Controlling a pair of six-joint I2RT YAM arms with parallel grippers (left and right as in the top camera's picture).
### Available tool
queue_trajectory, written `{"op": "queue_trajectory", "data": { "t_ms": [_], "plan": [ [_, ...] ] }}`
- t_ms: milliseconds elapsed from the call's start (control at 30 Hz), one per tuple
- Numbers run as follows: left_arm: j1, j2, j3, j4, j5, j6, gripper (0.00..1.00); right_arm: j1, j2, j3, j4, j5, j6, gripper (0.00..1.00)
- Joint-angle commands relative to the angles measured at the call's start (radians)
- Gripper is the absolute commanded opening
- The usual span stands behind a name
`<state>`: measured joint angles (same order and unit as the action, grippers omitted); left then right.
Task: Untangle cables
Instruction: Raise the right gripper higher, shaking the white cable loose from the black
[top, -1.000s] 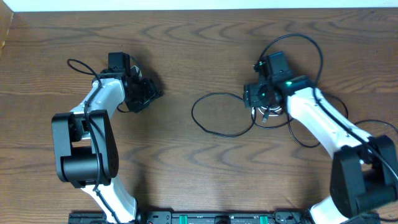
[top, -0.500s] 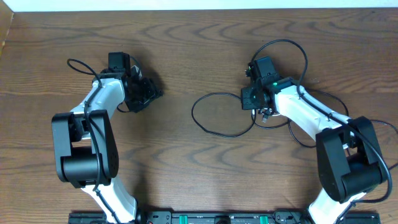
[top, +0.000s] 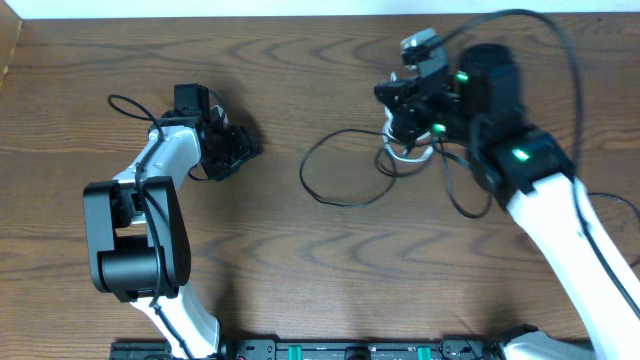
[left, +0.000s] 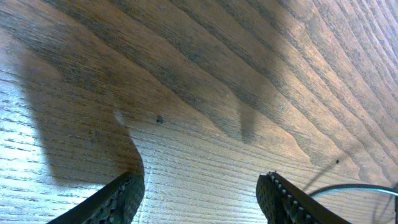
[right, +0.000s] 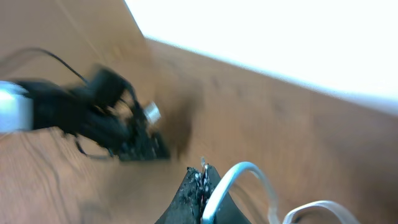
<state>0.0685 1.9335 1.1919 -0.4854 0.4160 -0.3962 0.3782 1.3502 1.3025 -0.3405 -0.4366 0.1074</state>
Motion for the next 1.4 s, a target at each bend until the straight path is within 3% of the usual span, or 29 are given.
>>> {"op": "queue_trajectory", "data": {
  "t_ms": [0, 433, 667, 800, 1033, 1200, 1367],
  "plan": [
    [0.002, 0.006, -0.005, -0.002, -0.008, -0.009, 0.64, 0.003, -0.116, 0.018, 0.048, -0.043, -0.12, 0.01],
    [0.002, 0.006, -0.005, -0.002, -0.009, -0.009, 0.64, 0.003, -0.328, 0.018, 0.104, -0.004, -0.27, 0.01],
    [0.002, 0.006, -0.005, -0.002, -0.009, -0.009, 0.64, 0.003, -0.322, 0.018, 0.071, 0.274, -0.204, 0.01],
    [0.002, 0.006, -0.005, -0.002, -0.009, -0.009, 0.64, 0.003, -0.289, 0.018, -0.002, 0.428, -0.103, 0.01],
    [0.002, 0.006, -0.005, -0.002, -0.009, -0.009, 0.64, 0.002, -0.175, 0.018, -0.215, 0.525, -0.1, 0.01],
    [0.002, 0.006, -0.005, -0.002, -0.009, -0.009, 0.64, 0.002, -0.049, 0.018, -0.324, 0.512, -0.1, 0.01],
    [0.002, 0.006, -0.005, -0.002, -0.009, -0.009, 0.64, 0.002, 0.09, 0.018, -0.332, 0.356, -0.1, 0.01]
  ]
}}
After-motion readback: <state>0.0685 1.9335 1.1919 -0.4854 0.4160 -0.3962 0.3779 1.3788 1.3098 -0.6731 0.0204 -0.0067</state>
